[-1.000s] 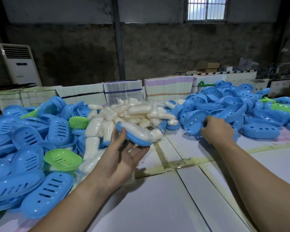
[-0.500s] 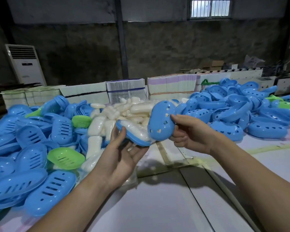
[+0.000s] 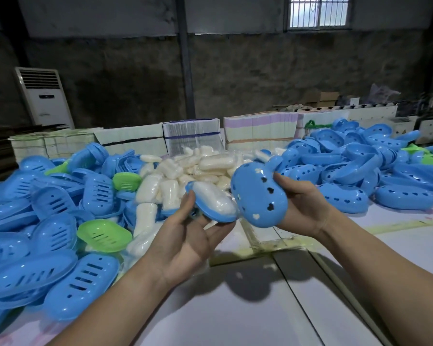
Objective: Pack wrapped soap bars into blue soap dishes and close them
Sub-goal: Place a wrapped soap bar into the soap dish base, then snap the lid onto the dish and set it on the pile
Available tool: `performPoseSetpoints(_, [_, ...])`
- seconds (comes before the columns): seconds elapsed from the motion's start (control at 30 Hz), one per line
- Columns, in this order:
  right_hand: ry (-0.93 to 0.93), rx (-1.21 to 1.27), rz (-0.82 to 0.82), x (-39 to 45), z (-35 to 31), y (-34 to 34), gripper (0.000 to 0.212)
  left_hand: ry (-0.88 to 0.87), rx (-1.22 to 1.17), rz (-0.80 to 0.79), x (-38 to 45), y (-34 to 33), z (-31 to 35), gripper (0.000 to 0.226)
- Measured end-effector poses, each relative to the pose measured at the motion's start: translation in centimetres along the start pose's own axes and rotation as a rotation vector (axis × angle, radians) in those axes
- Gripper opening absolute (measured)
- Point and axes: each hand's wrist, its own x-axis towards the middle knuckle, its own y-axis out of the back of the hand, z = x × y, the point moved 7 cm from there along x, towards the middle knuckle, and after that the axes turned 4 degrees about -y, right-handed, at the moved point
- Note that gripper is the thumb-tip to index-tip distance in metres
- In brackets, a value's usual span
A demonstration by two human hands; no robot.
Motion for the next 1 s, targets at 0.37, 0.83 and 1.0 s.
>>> performPoseSetpoints(0.37, [0.009,-0.346,0.286,1.7,1.3,1.2,0.029,-0.023,0.125,-0.009,0.4,0.4,-0.6,0.084])
performPoseSetpoints(0.83, [-0.003,-0.909,0.410,1.6,0.8,-0.2,0.037,-0.079,0.428,0.003,0.5,0.7,-0.1,0.051])
performPoseSetpoints(1.0, [0.097,-0.914,0.456,1.4,-0.1,-0.3,0.038,-0.118,0.423,-0.012,0.6,0.6,0.1,0.058])
